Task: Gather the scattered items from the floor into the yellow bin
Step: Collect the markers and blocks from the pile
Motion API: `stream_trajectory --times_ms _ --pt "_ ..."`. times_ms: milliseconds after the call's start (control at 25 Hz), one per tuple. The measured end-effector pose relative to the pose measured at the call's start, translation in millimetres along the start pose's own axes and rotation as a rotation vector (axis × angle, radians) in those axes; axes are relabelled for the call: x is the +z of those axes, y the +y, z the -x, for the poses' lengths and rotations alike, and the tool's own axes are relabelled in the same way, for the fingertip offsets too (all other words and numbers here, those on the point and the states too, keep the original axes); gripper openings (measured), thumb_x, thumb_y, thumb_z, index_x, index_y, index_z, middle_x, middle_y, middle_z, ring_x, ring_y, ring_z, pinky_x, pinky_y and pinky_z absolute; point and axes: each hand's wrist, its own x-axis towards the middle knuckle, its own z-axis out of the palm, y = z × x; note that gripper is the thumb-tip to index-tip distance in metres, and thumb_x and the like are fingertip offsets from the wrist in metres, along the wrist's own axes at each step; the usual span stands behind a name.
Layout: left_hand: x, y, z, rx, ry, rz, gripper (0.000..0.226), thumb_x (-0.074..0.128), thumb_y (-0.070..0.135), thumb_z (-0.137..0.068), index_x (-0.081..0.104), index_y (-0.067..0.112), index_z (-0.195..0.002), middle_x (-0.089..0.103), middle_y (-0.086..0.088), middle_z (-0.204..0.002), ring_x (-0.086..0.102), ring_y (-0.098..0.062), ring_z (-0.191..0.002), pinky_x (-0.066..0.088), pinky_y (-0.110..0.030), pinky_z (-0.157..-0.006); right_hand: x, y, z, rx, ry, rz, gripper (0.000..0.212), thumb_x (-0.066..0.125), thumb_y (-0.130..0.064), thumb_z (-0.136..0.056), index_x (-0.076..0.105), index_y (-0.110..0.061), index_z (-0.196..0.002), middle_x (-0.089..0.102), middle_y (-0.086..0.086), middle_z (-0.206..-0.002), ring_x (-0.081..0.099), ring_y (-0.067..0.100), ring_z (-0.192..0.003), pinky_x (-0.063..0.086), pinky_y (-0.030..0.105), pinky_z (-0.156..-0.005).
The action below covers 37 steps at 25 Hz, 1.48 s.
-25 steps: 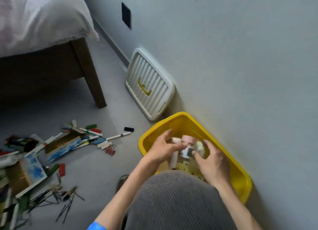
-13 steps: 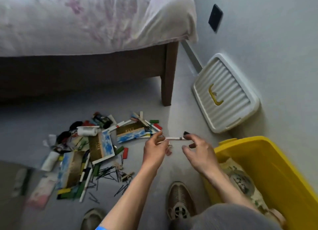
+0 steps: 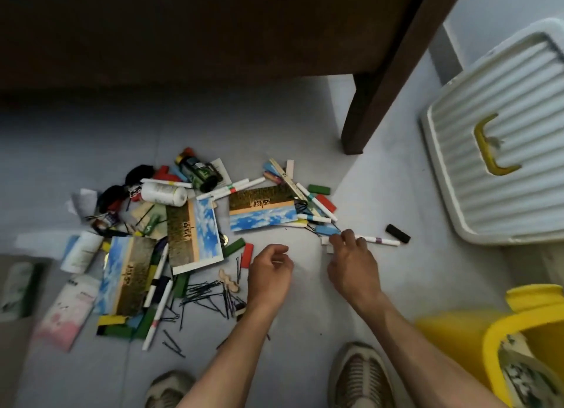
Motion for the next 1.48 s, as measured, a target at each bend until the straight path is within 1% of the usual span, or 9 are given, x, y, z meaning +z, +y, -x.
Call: stream_trajectory --times_ms 160,360,480,720,920,1040,1160,1320,1480 --pt "-27 -13 -7 0.146 0.247 -0.310 0.023 0.062 0.019 -0.087 0.062 0.025 -0.109 0.061 0.003 -0.108 0.057 -0.013 -0.095 0.043 -0.023 -0.076 12 0 4 0.033 0.005 -0.106 0.043 0.059 -0.019 -0.088 0.048 -0.017 -0.130 0.049 0.007 -0.130 0.053 0.027 -0.107 0.051 0.036 -0.076" --pt "-46 -25 -27 0.248 0.211 -0.678 0.028 0.061 0.025 -0.089 0.060 0.015 -0.115 0.062 -0.005 -0.116 0.056 -0.023 -0.105 0.049 -0.034 -0.086 10 -4 0 0.003 0.014 0.054 0.037 0.061 -0.038 -0.083 0.061 -0.019 -0.116 0.064 0.005 -0.112 0.056 0.024 -0.100 0.047 0.035 -0.083" --pt "-43 -21 -35 0.255 0.186 -0.713 0.021 0.064 0.023 -0.083 0.061 0.016 -0.103 0.064 -0.003 -0.102 0.059 -0.022 -0.094 0.046 -0.030 -0.074 3 -11 4 0.191 -0.051 -0.469 0.027 0.071 -0.037 -0.078 0.066 -0.024 -0.101 0.067 -0.004 -0.098 0.060 0.011 -0.083 0.048 0.025 -0.069" --pt "-26 0 -18 -0.269 -0.170 0.696 0.032 0.045 0.013 -0.080 0.071 0.013 -0.098 0.067 -0.012 -0.091 0.064 -0.026 -0.079 0.052 -0.032 -0.064 -24 -51 16 0.293 -0.085 -1.136 0.021 0.077 -0.018 -0.077 0.070 -0.030 -0.093 0.071 -0.012 -0.086 0.068 0.010 -0.079 0.058 0.029 -0.071" --pt "-26 7 -9 -0.301 -0.352 0.997 0.039 0.052 0.047 -0.090 0.068 0.013 -0.101 0.069 -0.015 -0.092 0.065 -0.030 -0.087 0.050 -0.039 -0.074 -45 -69 25 -0.013 -0.210 -1.151 0.014 0.071 -0.023 -0.086 0.075 -0.031 -0.096 0.075 -0.013 -0.088 0.070 0.005 -0.080 0.055 0.016 -0.069" --pt "-24 8 -11 -0.339 -0.288 0.942 0.015 0.057 0.025 -0.093 0.063 0.012 -0.099 0.064 -0.013 -0.081 0.063 -0.022 -0.067 0.050 -0.031 -0.057 -40 -63 17 -0.076 -0.183 -1.116 0.017 0.063 -0.017 -0.091 0.077 -0.028 -0.090 0.075 -0.009 -0.087 0.070 0.010 -0.077 0.054 0.021 -0.066" --pt "-29 4 -19 -0.416 -0.057 0.954 0.001 0.064 0.015 -0.092 0.064 0.014 -0.092 0.062 -0.009 -0.069 0.056 -0.015 -0.050 0.046 -0.026 -0.046 -25 -34 -12 0.103 0.145 -0.599 0.022 0.064 -0.015 -0.089 0.068 -0.021 -0.109 0.069 0.000 -0.107 0.064 0.019 -0.088 0.049 0.028 -0.072" --pt "-57 -5 -34 -0.388 -0.017 0.883 0.017 0.077 0.011 -0.081 0.065 0.014 -0.093 0.067 -0.009 -0.074 0.060 -0.015 -0.053 0.047 -0.026 -0.047 2 -12 -30 0.016 0.039 -0.160 0.040 0.059 -0.013 -0.089 0.056 -0.016 -0.129 0.057 0.012 -0.118 0.053 0.029 -0.098 0.048 0.037 -0.075" --pt "-66 -13 -48 -0.096 0.178 0.206 0.011 0.072 0.020 -0.086 0.064 0.018 -0.094 0.067 0.006 -0.080 0.060 -0.010 -0.066 0.043 -0.018 -0.054 7 -18 -29 0.075 0.034 -0.217 0.019 0.062 -0.024 -0.089 0.061 -0.016 -0.107 0.060 0.007 -0.102 0.051 0.019 -0.081 0.041 0.029 -0.065"
